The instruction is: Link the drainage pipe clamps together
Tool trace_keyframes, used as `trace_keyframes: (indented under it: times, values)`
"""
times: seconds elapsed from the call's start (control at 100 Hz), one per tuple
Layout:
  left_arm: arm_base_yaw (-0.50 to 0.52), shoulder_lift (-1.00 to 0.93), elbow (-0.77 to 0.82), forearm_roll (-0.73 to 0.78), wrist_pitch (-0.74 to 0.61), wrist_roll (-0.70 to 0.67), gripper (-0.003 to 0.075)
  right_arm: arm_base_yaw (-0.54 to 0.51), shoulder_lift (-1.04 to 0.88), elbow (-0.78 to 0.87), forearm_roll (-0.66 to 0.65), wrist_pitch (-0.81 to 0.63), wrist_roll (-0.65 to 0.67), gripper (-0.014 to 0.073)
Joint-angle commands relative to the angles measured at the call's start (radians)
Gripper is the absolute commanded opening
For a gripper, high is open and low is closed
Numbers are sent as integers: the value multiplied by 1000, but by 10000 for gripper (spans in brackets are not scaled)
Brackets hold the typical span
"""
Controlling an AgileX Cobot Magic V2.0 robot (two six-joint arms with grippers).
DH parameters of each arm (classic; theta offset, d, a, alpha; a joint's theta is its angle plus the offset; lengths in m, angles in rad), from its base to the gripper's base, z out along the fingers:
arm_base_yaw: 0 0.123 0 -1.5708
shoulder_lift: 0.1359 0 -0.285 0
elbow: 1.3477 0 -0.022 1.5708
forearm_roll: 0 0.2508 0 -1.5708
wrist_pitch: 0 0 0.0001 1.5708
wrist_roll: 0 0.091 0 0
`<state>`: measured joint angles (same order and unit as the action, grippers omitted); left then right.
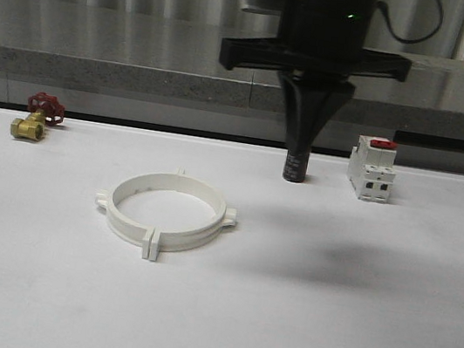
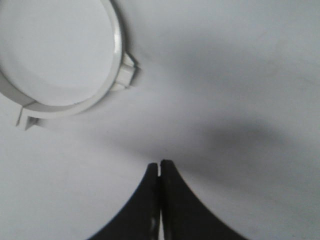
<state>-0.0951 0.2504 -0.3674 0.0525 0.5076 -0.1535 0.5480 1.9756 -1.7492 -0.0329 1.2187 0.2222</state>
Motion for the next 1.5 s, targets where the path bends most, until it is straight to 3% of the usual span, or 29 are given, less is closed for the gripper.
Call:
trace_keyframes:
  times: [0.0,0.78,1.11,1.49]
  values:
    - [1,7,-26,1,-77,0,-21,-33,-115,28,-8,-9,-15,-67]
    - [1,7,-26,1,-77,0,-21,-361,-745,635,-11,-217,-13,-67]
    - [1,7,-26,1,-77,0,-21,-434,-995,808,-105,-310,-13,-67]
    - [1,7,-26,1,-77,0,-21,-434,-1260,1090,-151,-724,-15,-67]
